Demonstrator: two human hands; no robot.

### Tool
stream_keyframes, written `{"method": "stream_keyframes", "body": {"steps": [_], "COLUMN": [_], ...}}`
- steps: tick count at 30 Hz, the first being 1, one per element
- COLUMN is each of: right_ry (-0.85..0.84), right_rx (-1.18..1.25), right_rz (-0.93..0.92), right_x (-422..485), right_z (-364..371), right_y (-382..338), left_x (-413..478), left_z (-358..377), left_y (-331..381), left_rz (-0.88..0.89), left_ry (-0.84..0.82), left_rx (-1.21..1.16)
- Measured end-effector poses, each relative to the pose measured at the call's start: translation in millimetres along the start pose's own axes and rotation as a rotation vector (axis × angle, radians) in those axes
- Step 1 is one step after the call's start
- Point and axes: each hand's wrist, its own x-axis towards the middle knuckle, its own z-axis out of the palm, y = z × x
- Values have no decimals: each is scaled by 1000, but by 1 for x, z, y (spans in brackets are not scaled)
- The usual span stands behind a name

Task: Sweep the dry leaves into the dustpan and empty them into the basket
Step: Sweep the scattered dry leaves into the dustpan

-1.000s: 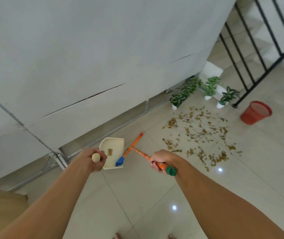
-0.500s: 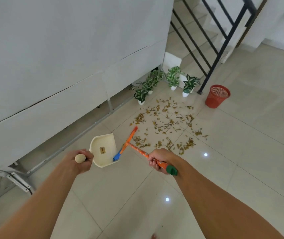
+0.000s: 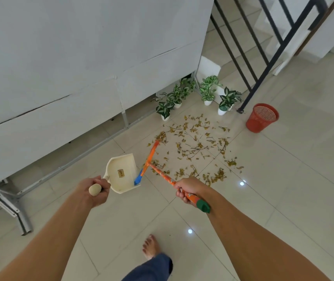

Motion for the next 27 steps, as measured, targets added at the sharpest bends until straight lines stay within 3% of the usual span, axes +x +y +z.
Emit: {"method": "stream_keyframes", "body": {"steps": [16,27], "right_ry": [-41,-16], "right_rx": [-378,-614], "right_rz": [42,131], "right_x": [70,79], "right_z": [-19,-129], "right_y": [-109,-161], "left_x": [48,47], "left_z": [81,139], "left_y": [11,-19], "left_rz": [60,88], "left_ry": [196,243], "left_rx": [9,-114]}}
